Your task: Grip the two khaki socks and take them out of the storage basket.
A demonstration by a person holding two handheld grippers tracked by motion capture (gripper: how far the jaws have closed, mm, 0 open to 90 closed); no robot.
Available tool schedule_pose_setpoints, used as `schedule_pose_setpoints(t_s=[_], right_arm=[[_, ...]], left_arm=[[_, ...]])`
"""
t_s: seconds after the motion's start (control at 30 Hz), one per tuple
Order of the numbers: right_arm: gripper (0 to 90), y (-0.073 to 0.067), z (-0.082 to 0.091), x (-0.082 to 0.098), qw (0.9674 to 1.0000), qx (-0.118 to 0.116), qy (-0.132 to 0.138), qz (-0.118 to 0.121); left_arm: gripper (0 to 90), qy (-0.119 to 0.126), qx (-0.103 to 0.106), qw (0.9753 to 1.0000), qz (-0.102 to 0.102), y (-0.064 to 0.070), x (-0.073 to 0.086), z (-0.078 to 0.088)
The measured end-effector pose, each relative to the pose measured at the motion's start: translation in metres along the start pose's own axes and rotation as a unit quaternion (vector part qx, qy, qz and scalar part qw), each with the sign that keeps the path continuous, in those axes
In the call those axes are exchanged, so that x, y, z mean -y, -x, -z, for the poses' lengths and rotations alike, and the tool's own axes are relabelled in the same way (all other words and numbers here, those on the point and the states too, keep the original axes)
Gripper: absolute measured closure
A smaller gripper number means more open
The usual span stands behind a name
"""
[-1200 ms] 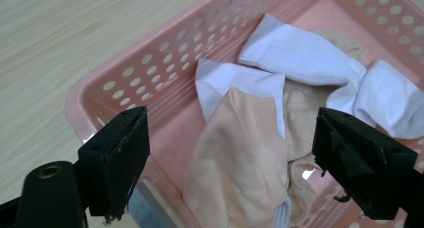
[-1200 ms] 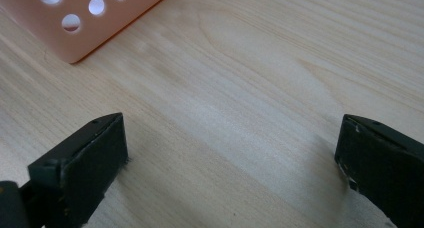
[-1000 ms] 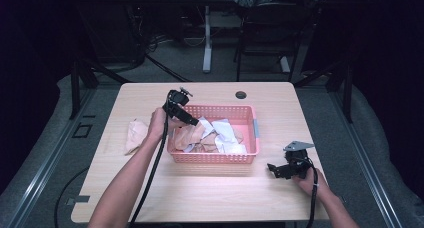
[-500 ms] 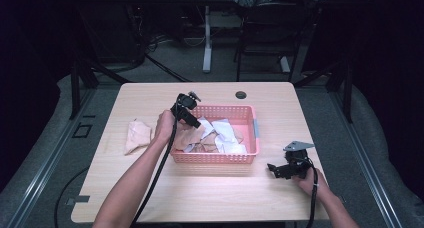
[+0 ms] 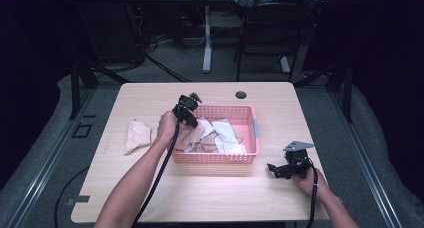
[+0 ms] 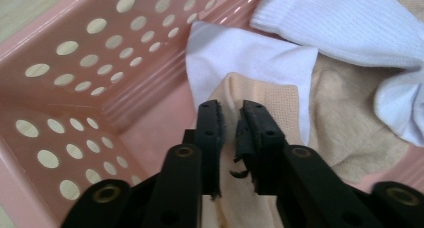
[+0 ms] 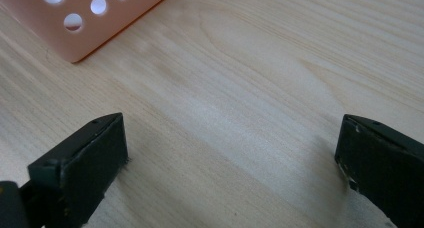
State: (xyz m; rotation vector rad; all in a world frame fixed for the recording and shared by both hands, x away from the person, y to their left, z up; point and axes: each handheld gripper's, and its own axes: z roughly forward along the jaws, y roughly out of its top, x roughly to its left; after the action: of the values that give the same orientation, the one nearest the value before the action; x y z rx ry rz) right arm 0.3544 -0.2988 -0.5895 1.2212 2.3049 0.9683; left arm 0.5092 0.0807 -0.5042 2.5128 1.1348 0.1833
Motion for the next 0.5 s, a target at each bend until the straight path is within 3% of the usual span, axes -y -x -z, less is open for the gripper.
schedule_pose_setpoints(t_s=[0.27,0.5], right_arm=[[0.0,0.000,0.000,0.000,1.0000,0.000,0.000,0.000],[0.0,0.000,0.000,0.000,1.0000,-0.001,0.000,0.000]], left_arm=[[88.1,0.037,0.002,0.9993,0.000,-0.003,0.006,0.021],[88.2,0.083,-0.011,0.9963,-0.022,0.001,0.011,0.050]])
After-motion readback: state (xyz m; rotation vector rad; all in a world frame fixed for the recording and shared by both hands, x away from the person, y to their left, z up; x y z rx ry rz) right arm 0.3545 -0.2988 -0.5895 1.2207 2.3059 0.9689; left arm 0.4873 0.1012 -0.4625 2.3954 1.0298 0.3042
